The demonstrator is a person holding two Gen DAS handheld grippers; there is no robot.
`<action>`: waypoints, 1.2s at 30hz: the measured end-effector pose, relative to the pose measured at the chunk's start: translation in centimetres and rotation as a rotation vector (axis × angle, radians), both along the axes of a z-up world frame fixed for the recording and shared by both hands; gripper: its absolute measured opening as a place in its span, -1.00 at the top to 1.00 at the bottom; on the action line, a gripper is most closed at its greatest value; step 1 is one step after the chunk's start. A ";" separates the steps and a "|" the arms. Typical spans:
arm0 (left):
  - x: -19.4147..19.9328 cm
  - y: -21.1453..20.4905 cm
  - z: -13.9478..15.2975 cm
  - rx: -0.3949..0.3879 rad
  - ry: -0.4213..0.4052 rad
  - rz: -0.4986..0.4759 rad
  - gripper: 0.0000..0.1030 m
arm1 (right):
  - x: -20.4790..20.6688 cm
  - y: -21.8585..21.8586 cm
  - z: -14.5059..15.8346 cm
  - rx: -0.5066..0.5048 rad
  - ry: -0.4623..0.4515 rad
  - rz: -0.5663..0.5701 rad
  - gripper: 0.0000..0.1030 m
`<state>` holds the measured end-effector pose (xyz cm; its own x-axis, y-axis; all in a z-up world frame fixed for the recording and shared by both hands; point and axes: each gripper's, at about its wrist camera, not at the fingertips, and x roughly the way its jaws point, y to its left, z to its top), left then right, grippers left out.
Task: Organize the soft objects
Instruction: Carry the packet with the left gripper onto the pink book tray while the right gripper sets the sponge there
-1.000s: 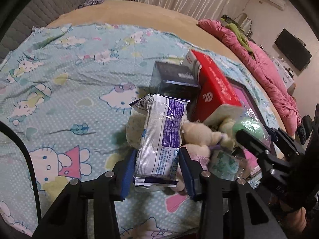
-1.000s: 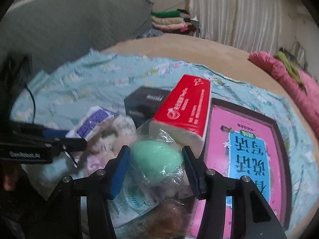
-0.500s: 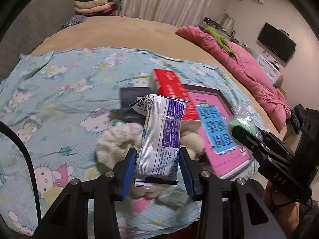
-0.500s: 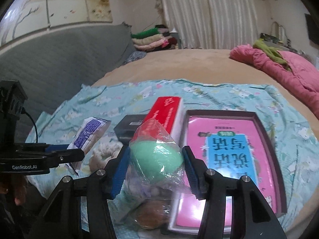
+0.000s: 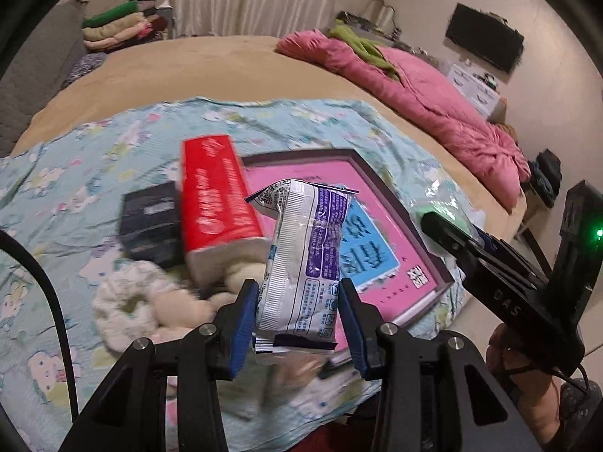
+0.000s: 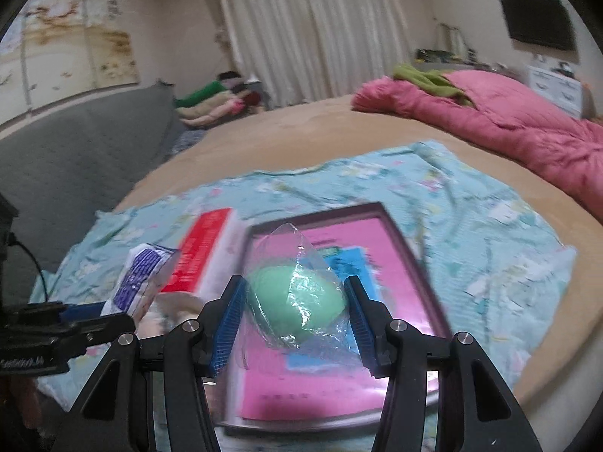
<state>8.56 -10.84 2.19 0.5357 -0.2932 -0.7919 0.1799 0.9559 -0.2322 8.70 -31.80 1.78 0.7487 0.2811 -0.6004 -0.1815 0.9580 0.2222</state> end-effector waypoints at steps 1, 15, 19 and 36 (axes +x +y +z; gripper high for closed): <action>0.2 -0.7 -0.2 0.002 0.004 -0.012 0.16 | 0.1 -0.5 -0.2 -0.006 0.007 -0.012 -0.07; 2.2 -7.6 -5.5 0.089 0.130 -0.140 0.16 | 1.8 -3.8 -4.4 -0.041 0.151 -0.106 -0.07; 2.5 -8.0 -6.5 0.093 0.149 -0.148 0.16 | 2.2 -4.1 -5.3 -0.038 0.184 -0.112 -0.07; 3.3 -8.8 -8.0 0.109 0.191 -0.166 0.16 | 2.9 -4.5 -7.2 -0.059 0.272 -0.142 -0.13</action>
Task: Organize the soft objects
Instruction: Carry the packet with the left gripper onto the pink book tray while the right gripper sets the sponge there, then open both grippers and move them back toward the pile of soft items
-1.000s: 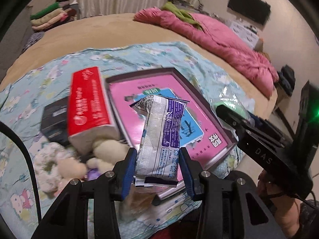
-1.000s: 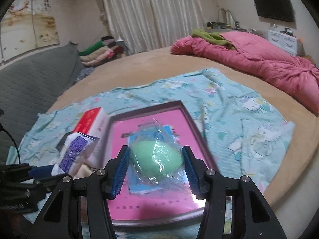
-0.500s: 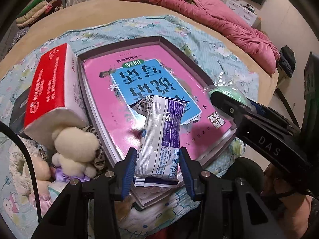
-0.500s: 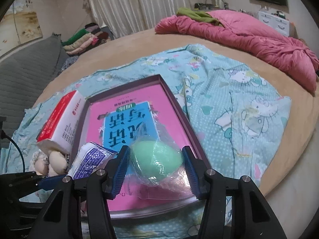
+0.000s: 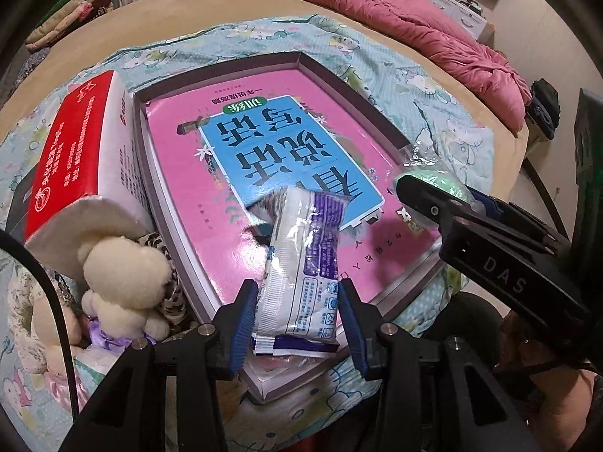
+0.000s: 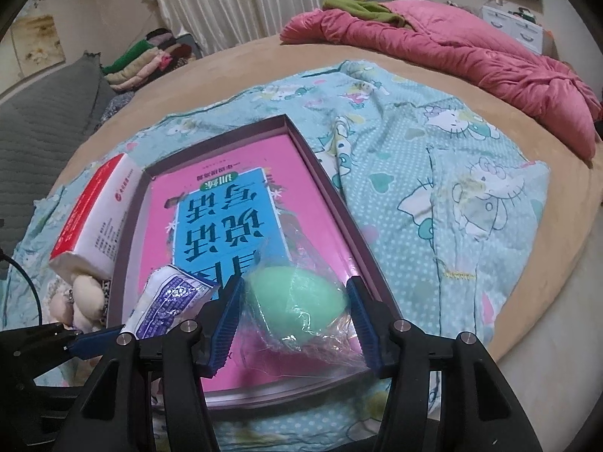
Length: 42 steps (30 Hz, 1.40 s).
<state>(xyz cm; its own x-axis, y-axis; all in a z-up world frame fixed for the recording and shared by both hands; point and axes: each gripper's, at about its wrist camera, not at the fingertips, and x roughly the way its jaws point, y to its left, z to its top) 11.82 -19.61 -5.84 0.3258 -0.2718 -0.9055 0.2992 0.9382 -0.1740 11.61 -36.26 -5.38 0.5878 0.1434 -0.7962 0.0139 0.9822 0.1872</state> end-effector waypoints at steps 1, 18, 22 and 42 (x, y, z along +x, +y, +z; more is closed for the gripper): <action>0.0 0.0 -0.1 0.002 0.003 0.001 0.16 | 0.0 0.0 0.0 -0.001 0.001 -0.002 -0.13; -0.6 0.5 0.8 -0.009 -0.022 0.003 -0.10 | -0.2 -0.8 0.1 0.004 0.003 -0.049 -0.39; -1.2 0.9 1.6 0.001 -0.052 0.011 -0.26 | -0.4 -0.8 0.6 0.015 -0.027 -0.053 -0.42; -2.4 5.4 4.9 0.032 -0.155 0.132 -0.69 | -1.5 0.0 2.7 0.000 -0.127 -0.056 -0.52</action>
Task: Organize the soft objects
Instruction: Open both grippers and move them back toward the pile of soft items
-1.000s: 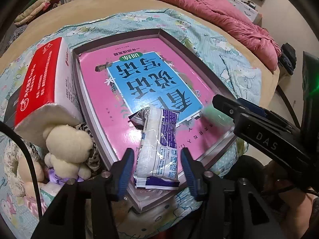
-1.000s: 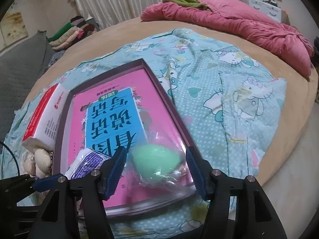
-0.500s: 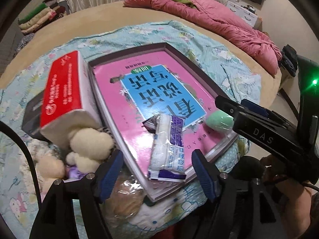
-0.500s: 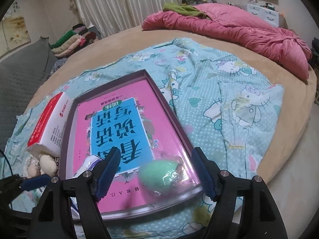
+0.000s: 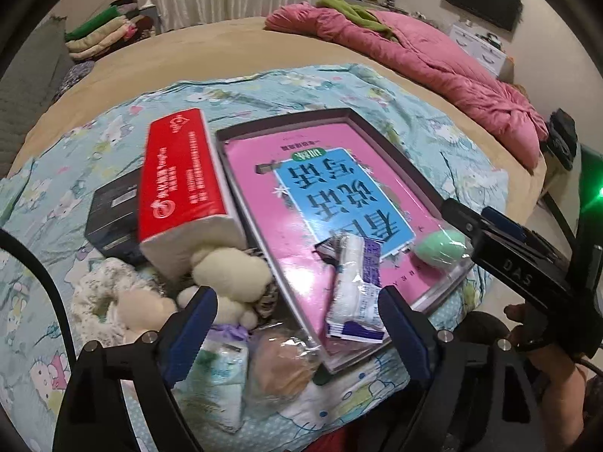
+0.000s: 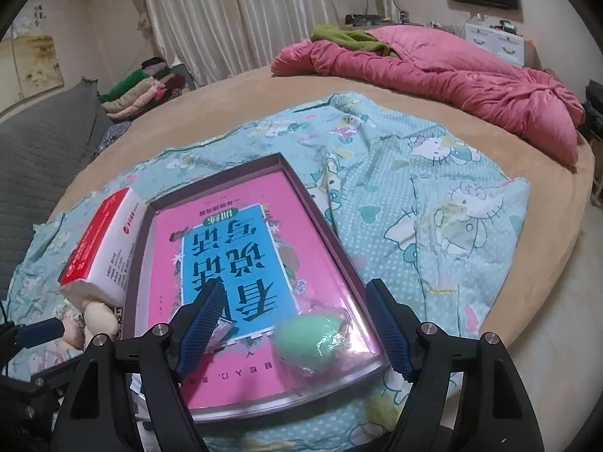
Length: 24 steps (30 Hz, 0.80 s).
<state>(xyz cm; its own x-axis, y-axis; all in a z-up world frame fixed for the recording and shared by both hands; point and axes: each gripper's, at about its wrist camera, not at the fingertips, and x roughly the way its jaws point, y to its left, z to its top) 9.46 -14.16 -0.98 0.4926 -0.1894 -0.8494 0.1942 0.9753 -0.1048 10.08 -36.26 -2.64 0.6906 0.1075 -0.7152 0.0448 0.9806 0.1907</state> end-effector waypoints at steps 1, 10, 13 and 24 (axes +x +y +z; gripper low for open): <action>0.0 0.3 0.1 -0.001 0.000 0.009 -0.69 | -0.1 0.1 0.2 -0.001 -0.007 0.002 -0.52; -0.8 2.8 0.9 -0.008 -0.013 0.053 -0.69 | -0.9 1.7 2.0 -0.017 -0.074 0.044 -0.56; -1.1 3.7 1.3 -0.007 -0.018 0.069 -0.69 | -1.2 2.5 2.5 -0.034 -0.092 0.066 -0.57; -1.8 9.4 2.7 -0.047 -0.032 0.189 -0.69 | -2.8 5.9 5.5 -0.050 -0.145 0.192 -0.58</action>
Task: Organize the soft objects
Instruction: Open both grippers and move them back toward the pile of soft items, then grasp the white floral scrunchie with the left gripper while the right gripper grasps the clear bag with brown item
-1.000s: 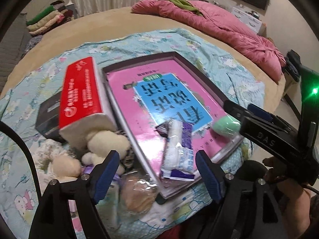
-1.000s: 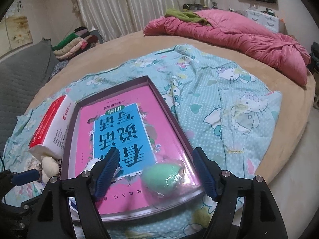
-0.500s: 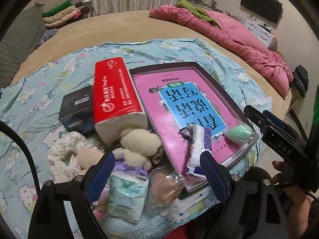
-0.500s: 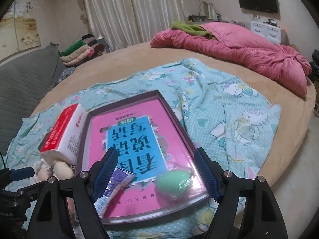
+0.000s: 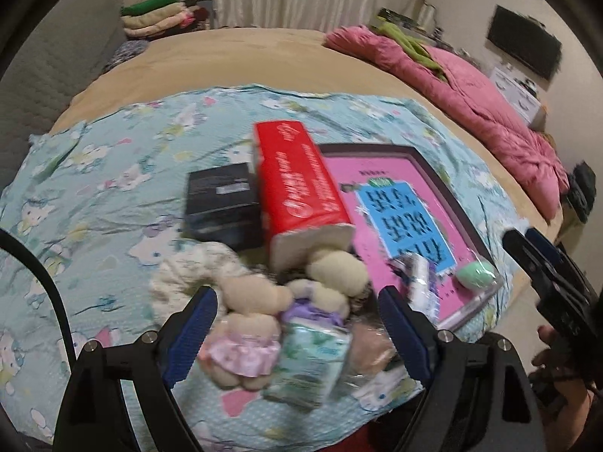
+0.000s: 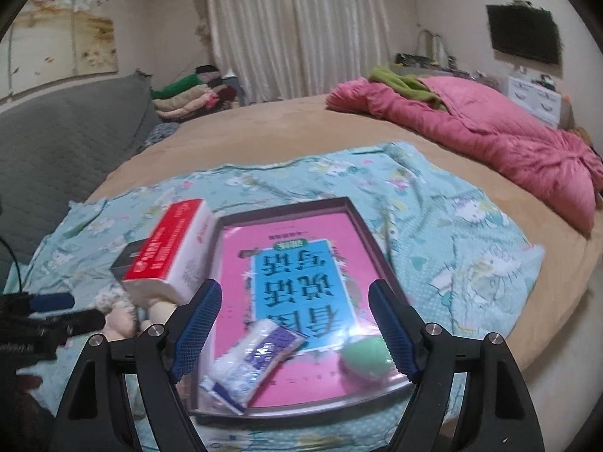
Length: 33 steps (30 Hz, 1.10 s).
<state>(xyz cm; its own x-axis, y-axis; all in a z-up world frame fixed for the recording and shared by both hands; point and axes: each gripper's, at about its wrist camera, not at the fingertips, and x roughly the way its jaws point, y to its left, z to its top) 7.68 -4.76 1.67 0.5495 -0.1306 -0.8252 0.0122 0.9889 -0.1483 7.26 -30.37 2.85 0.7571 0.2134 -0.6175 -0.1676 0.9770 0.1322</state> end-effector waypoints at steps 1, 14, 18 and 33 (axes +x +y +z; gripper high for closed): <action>-0.1 0.7 0.1 -0.002 -0.001 0.015 -0.69 | -0.1 0.4 0.2 0.000 -0.001 0.016 -0.58; -1.4 6.3 0.2 -0.006 0.000 0.118 -0.69 | -1.6 5.2 1.2 -0.070 0.004 0.236 -0.58; -1.7 8.0 -0.4 -0.014 0.015 0.152 -0.69 | -1.8 6.5 0.7 -0.100 0.022 0.311 -0.58; -2.0 11.7 -4.9 -0.060 0.085 0.212 -0.69 | -3.9 12.6 -4.5 -0.346 0.154 0.637 -0.58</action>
<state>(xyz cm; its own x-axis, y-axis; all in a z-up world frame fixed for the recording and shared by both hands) 5.72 6.97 -3.19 0.4987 -0.0697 -0.8640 -0.2101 0.9573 -0.1986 3.31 -17.73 -1.64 0.4510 0.3568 -0.8181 -0.7206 0.6864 -0.0979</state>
